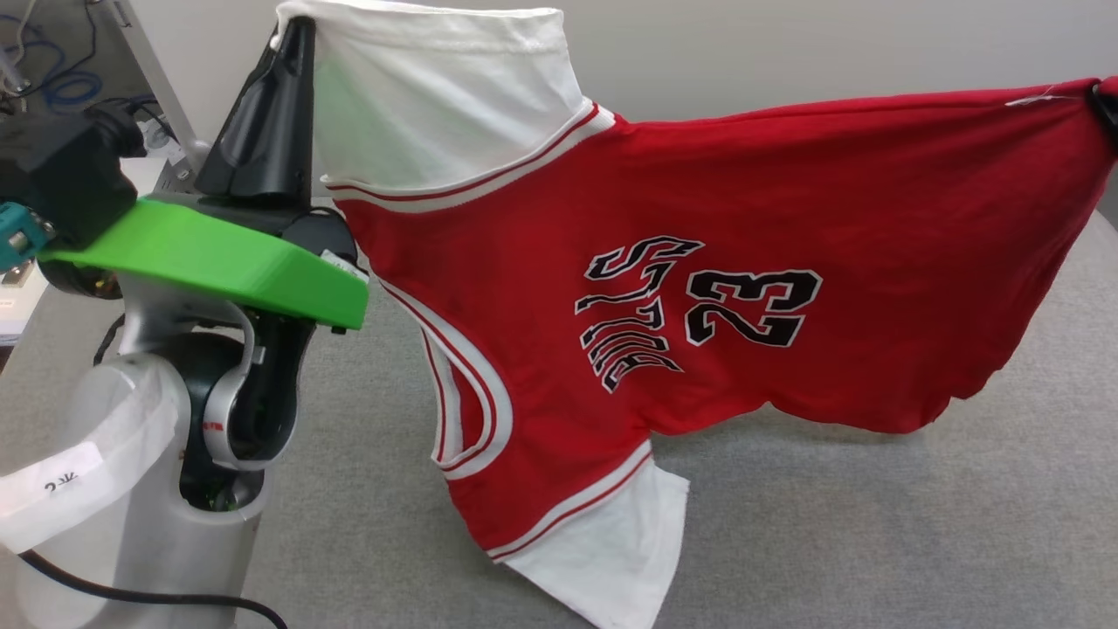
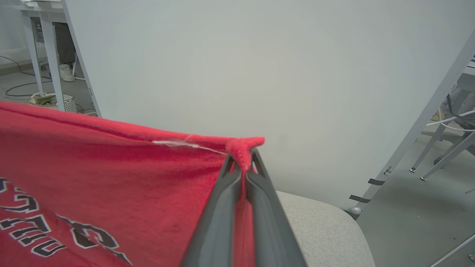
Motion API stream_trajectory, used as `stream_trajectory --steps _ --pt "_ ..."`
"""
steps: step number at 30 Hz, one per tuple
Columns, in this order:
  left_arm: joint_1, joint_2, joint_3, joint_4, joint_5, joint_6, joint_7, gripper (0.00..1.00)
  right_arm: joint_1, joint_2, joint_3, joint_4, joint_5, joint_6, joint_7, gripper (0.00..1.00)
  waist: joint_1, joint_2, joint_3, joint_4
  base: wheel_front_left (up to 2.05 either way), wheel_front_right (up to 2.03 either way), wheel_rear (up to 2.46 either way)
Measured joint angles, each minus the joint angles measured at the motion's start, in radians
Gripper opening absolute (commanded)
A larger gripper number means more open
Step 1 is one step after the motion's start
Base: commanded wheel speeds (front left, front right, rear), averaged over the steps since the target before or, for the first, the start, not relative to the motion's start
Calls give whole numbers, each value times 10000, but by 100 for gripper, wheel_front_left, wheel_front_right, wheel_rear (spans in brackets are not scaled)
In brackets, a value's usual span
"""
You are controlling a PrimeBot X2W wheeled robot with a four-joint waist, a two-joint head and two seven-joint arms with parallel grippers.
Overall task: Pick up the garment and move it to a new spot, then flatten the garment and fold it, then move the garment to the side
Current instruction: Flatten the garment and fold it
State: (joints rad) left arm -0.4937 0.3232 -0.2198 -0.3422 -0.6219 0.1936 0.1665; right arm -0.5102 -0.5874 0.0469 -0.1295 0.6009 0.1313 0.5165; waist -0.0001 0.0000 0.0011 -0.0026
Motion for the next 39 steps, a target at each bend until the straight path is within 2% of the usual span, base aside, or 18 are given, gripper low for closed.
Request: stream_trajectory --steps 7,16,21,25,32,39 --pt "-915 366 151 -104 328 -58 6 0 -7 163 -424 -612 -117 0 219 0 0 0 70 -281 0 0 0" --pt "-3186 1269 261 514 788 -819 219 0 -868 284 -713 -686 -263 0 29 0 0 0 1043 -328 0 0 0" --pt "-4452 2010 100 1081 1154 -1492 516 0 -1964 362 -596 -431 -293 2 -54 0 0 0 1824 -344 0 0 0" --pt "-5744 2435 -12 1701 1453 -1994 698 0 -3239 242 -278 115 -370 2 -242 0 2 0 2610 -347 0 0 0" --pt "-8726 2638 -380 3202 1918 -2738 610 0 -6075 -2 558 1599 -798 2 -905 0 3 0 4088 -314 0 0 0" --pt "-11585 2522 -1028 5730 2663 -3043 138 0 -8743 274 1396 3754 -1348 6 -1971 0 4 0 5550 -261 0 0 0"
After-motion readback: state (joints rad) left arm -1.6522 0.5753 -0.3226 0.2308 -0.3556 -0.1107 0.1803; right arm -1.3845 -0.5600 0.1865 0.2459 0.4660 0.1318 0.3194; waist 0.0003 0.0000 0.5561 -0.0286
